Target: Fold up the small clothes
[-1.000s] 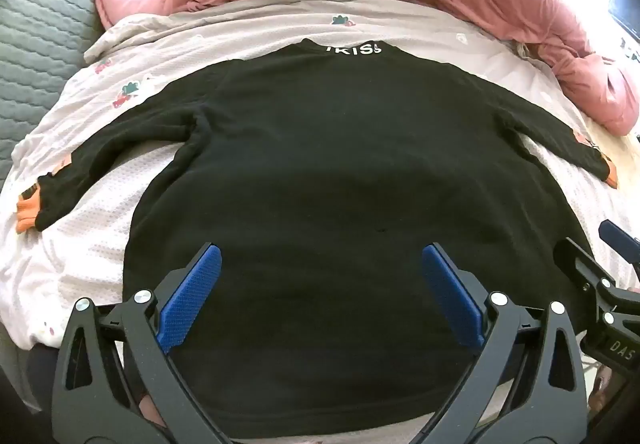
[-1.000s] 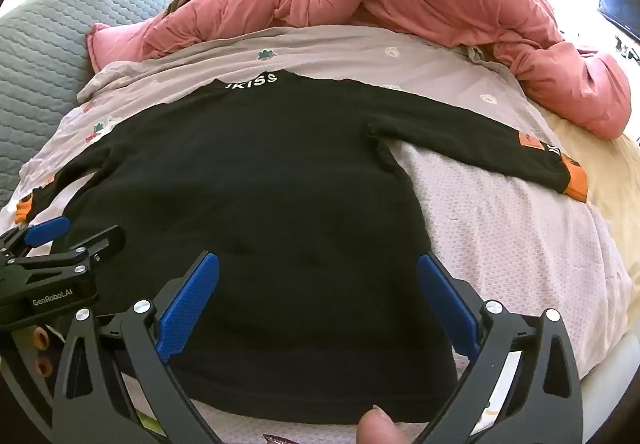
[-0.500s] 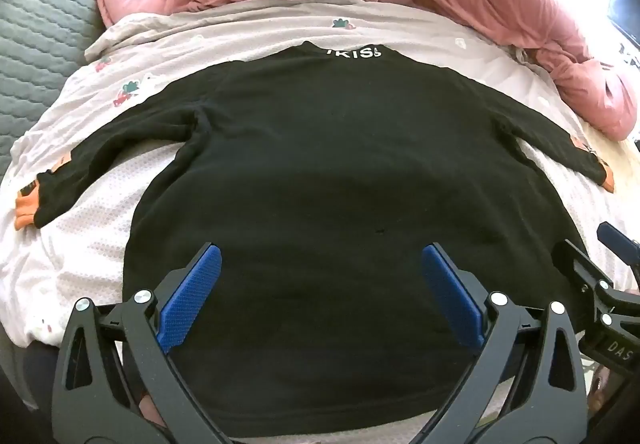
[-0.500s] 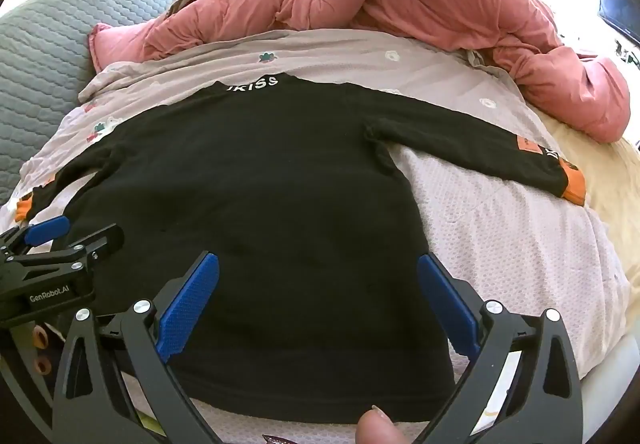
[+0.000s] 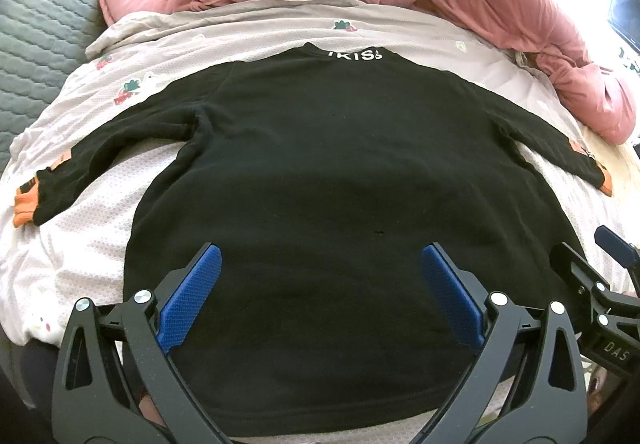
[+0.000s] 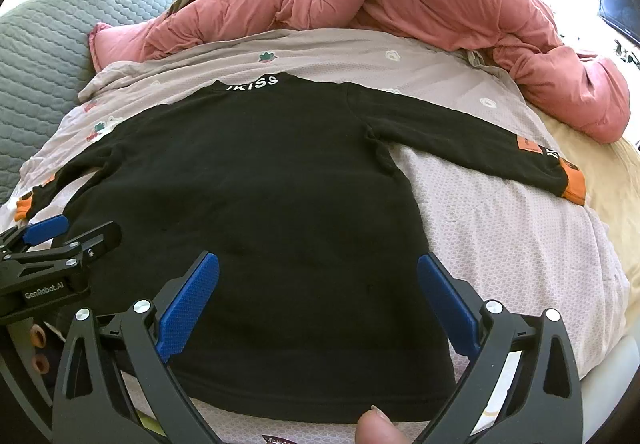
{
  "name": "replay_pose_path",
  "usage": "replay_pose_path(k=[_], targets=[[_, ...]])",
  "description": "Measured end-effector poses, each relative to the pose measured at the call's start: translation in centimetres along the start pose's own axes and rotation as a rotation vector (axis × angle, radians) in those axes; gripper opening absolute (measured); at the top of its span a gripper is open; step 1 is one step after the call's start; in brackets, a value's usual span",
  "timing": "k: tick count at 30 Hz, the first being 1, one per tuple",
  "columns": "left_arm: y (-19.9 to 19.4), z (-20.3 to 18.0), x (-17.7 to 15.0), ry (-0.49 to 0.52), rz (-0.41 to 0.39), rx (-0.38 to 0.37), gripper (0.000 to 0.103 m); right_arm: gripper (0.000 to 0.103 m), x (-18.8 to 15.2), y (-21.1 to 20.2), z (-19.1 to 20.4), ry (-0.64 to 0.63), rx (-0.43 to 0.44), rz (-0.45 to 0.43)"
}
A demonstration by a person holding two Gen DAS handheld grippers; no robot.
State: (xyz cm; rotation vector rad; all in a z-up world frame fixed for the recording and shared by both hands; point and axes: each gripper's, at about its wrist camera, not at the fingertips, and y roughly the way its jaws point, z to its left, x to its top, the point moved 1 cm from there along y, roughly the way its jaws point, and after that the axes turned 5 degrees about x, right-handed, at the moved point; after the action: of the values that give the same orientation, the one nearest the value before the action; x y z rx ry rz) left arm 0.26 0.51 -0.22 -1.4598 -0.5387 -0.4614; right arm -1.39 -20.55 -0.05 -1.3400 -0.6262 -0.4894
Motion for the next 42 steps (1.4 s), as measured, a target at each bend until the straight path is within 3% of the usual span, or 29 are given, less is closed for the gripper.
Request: replay_pose_path(k=[42], targets=[[0.6, 0.6, 0.0, -0.011, 0.009, 0.006, 0.094, 0.099, 0.4, 0.5, -1.2, 0.030, -0.019, 0.009]])
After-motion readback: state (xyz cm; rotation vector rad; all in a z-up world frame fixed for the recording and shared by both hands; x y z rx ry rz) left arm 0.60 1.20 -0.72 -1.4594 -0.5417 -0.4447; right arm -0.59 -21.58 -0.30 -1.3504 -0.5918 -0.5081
